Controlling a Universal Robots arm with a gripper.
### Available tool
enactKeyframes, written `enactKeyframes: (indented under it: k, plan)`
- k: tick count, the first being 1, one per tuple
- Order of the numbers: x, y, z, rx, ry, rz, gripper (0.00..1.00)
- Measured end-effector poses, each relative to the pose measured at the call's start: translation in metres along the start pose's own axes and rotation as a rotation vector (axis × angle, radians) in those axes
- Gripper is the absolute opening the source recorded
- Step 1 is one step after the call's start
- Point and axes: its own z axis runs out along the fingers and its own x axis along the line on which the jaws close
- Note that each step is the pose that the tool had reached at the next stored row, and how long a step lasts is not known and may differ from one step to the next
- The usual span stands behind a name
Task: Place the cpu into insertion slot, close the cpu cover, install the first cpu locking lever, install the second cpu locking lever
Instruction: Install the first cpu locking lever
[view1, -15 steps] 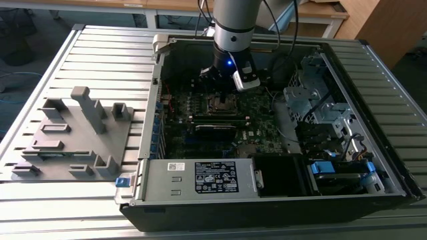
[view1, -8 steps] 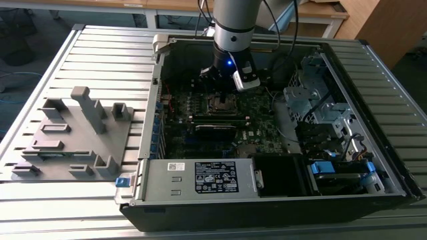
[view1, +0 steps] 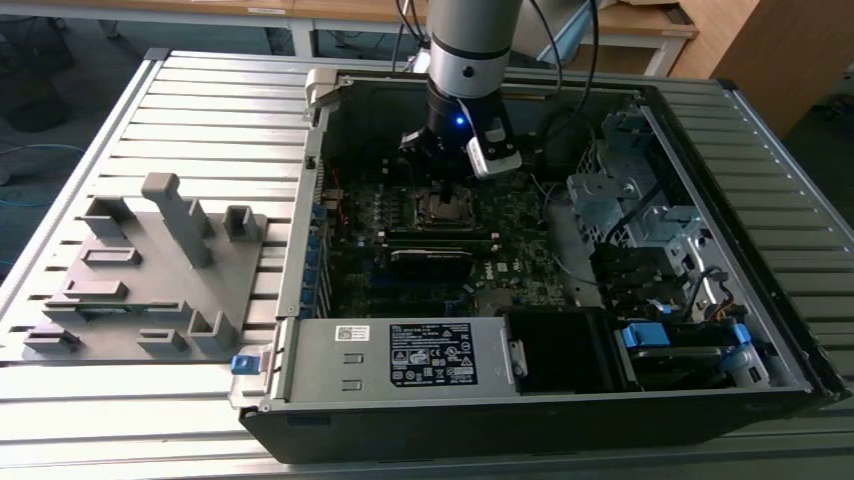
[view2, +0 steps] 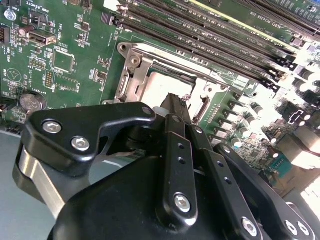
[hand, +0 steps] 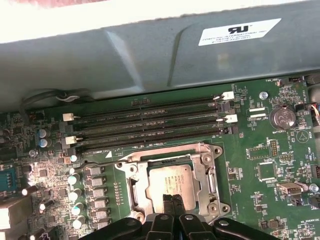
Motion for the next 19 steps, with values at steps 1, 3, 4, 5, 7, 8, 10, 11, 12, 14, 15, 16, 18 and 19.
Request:
enactKeyframes:
  k: [1,3,4,5,7,8,10,11,12,14,15,16,18,19]
  plan:
    - [0.0000,0.0000,0.0000,-0.0001,0.0000,0.000,0.10]
    - [0.0000,0.0000,-0.0004,0.0002,0.0001,0.000,0.10]
    - [0.0000,0.0000,-0.0007,0.0002,0.0000,0.000,0.10]
    - [0.0000,0.0000,-0.0007,0.0002,0.0000,0.000,0.10]
    - [0.0000,0.0000,-0.0011,0.0005,0.0002,0.000,0.10]
    - [0.0000,0.0000,-0.0017,0.0004,0.0002,0.000,0.10]
    - [0.0000,0.0000,-0.0026,0.0003,0.0001,0.000,0.10]
    - [0.0000,0.0000,-0.0031,0.0003,0.0001,0.000,0.10]
    - [0.0000,0.0000,-0.0037,0.0002,0.0001,0.000,0.10]
    - [0.0000,0.0000,-0.0051,0.0002,0.0001,0.000,0.10]
    - [0.0000,0.0000,-0.0058,0.0002,0.0000,0.000,0.10]
    - [0.0000,0.0001,-0.0065,0.0002,0.0001,0.000,0.10]
    - [0.0000,0.0001,-0.0079,0.0002,0.0001,0.000,0.10]
    - [0.0000,0.0001,-0.0084,0.0002,0.0001,0.000,0.10]
